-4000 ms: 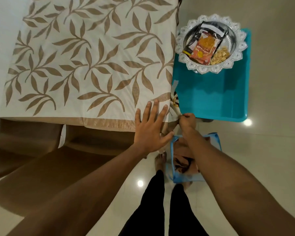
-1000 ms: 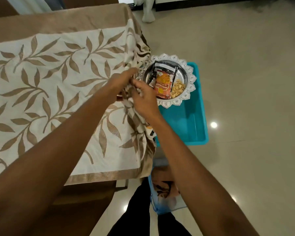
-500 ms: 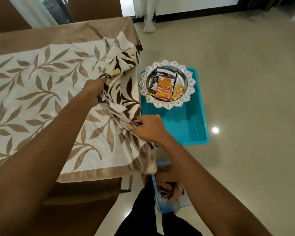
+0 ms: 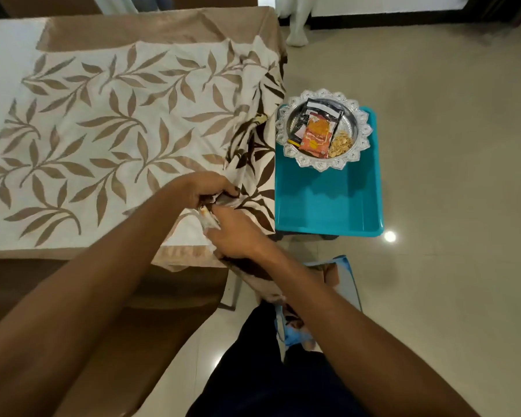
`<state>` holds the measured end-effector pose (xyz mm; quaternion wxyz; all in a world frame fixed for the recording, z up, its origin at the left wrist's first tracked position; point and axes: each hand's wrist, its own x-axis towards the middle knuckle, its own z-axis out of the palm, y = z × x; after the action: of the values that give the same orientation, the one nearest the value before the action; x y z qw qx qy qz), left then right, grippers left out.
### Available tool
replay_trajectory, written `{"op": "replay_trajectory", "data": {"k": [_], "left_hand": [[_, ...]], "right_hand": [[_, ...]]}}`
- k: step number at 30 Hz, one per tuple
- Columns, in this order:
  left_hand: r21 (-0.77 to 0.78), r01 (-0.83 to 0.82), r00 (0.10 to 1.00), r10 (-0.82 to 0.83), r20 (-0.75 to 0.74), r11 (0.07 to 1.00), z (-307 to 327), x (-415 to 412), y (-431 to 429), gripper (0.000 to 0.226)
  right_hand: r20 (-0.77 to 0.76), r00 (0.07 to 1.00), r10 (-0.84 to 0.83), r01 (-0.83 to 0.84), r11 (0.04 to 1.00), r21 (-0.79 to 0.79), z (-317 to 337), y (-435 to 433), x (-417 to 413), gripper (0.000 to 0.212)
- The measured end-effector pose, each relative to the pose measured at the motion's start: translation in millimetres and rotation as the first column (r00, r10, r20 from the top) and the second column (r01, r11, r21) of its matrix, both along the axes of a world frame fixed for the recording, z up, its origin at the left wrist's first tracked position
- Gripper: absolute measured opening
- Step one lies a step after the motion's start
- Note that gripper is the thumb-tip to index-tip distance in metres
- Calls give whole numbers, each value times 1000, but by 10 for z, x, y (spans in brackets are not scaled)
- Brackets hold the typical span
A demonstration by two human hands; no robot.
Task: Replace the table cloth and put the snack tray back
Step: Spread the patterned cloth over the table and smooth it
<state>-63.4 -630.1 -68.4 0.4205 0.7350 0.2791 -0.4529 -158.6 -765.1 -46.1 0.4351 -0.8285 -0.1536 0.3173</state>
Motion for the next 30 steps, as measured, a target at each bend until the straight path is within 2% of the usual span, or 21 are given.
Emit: {"op": "replay_trajectory", "data": {"k": [2,4,5,6,8,11,13,14,16,18,20,21,22,24,26,28,30], "left_hand": [[-52,-71,997,72,8,996,56,-244,133,30],[-155,-257,962,268,51,954,102,-382,328,21],[-222,-324,936,346,67,920,139,-421,412,23],[-248,-375,907,409,103,893,190,-470,503,26],[-209,-378,886,418,203,902,327,-552,649,29],[-108,-285,915,304,264,953,491,-617,948,40],[-1,-220,939,212,272,976,585,-617,1153,44],[19,-202,946,190,264,979,632,-614,1237,42],[-102,-254,939,271,210,962,667,-631,1349,31],[-288,-386,890,436,135,876,640,-650,1434,25],[-373,-502,817,569,92,780,523,-709,1457,25],[-356,-503,816,569,105,788,403,-737,1447,27],[-313,-457,849,513,127,833,306,-771,1414,36],[-177,-291,932,320,167,940,82,-813,1293,70],[-38,-108,955,114,274,993,-80,-820,1079,93],[140,65,922,-114,369,988,-190,-779,795,104],[362,188,866,-328,376,913,-239,-803,525,102]], "right_hand": [[-54,998,-24,30,993,114,12,73,-118,28],[-235,970,-57,124,951,283,1,39,-194,39],[-327,942,-76,194,918,345,-26,7,-211,43],[-355,929,-108,241,903,356,-60,-16,-235,42],[-168,963,-213,252,930,267,-152,-56,-237,32],[120,929,-350,336,934,124,-336,-73,-109,26],[288,911,-297,312,950,-6,-505,-86,14,36],[320,918,-234,272,959,-79,-605,-90,49,41],[375,921,-108,212,945,-248,-818,-110,59,48],[410,912,-33,203,903,-379,-991,-84,-30,52],[419,907,-40,229,883,-411,-1053,-20,-99,55],[436,898,-68,261,877,-403,-1043,31,-110,57],[452,886,-105,302,869,-392,-1032,80,-103,58],[458,877,-147,350,847,-400,-1015,168,-102,62],[434,893,-116,332,822,-464,-1018,228,-111,71],[384,920,-77,284,805,-521,-1025,256,-125,79],[362,930,-65,263,805,-531,-1025,288,-110,85]]}}
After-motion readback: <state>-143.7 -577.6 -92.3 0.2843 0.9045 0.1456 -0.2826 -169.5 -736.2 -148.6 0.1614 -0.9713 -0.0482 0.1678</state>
